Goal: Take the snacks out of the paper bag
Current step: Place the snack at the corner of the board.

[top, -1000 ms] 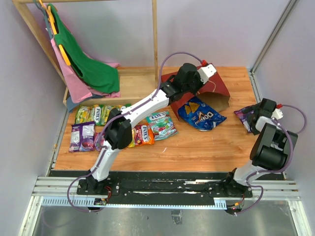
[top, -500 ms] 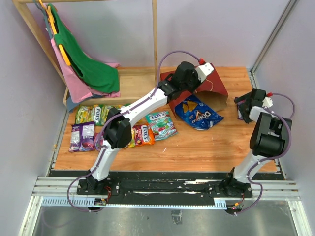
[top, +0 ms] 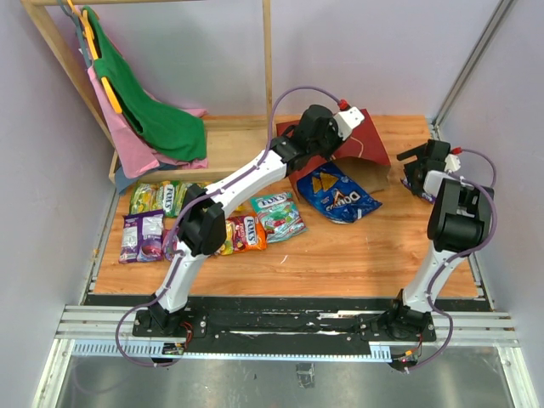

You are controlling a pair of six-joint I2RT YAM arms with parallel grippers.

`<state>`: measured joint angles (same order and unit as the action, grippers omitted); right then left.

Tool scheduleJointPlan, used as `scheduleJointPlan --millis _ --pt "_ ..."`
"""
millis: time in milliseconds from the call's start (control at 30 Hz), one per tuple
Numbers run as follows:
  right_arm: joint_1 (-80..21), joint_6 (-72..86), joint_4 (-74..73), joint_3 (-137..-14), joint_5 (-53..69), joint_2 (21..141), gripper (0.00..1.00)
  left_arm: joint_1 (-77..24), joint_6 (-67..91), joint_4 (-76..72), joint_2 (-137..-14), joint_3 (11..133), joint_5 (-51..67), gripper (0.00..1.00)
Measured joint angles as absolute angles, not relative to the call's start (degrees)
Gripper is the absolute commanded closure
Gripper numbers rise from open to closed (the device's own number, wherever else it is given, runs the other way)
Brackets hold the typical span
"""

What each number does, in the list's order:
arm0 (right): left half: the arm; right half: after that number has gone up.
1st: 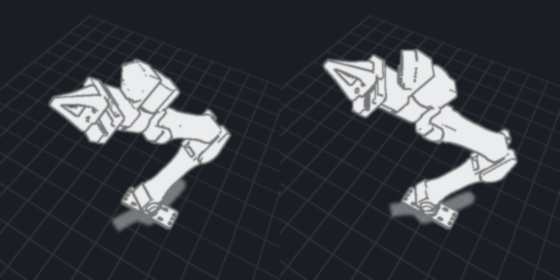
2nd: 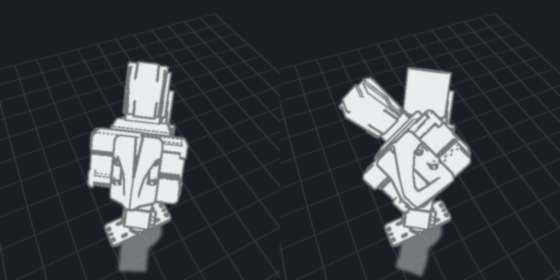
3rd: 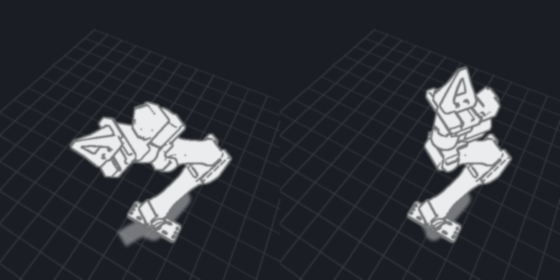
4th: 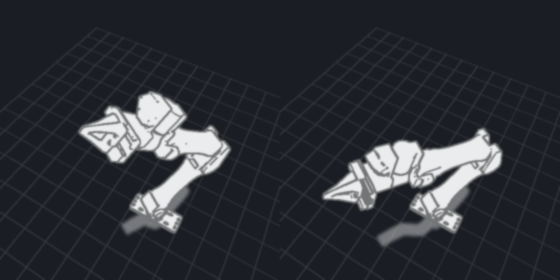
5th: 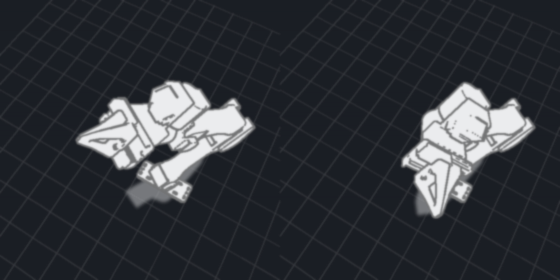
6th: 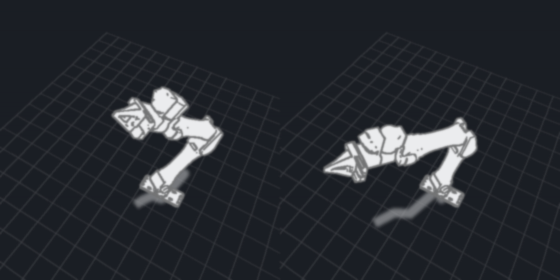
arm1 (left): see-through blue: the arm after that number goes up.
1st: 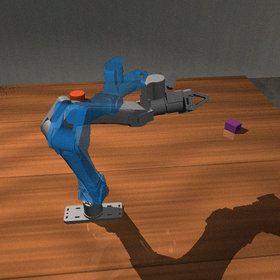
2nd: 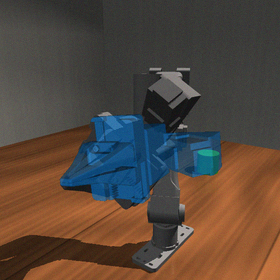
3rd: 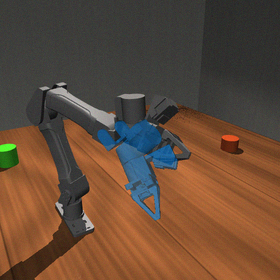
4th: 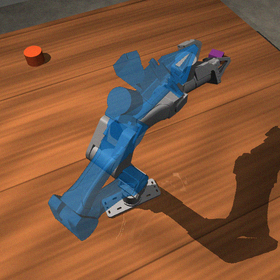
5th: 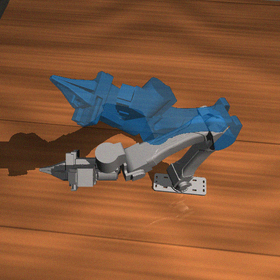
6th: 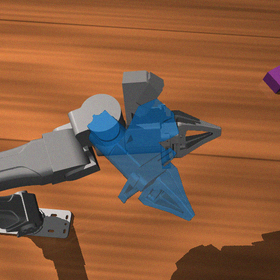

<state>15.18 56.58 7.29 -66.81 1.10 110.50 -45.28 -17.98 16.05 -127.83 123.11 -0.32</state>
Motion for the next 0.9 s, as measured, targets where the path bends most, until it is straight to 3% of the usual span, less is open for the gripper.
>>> scheduleJointPlan --millis 900 --pt "9.63 60.53 7.77 -94.37 7.20 130.91 0.01 -42.83 -18.15 17.43 -128.86 124.20 -1.69 0.99"
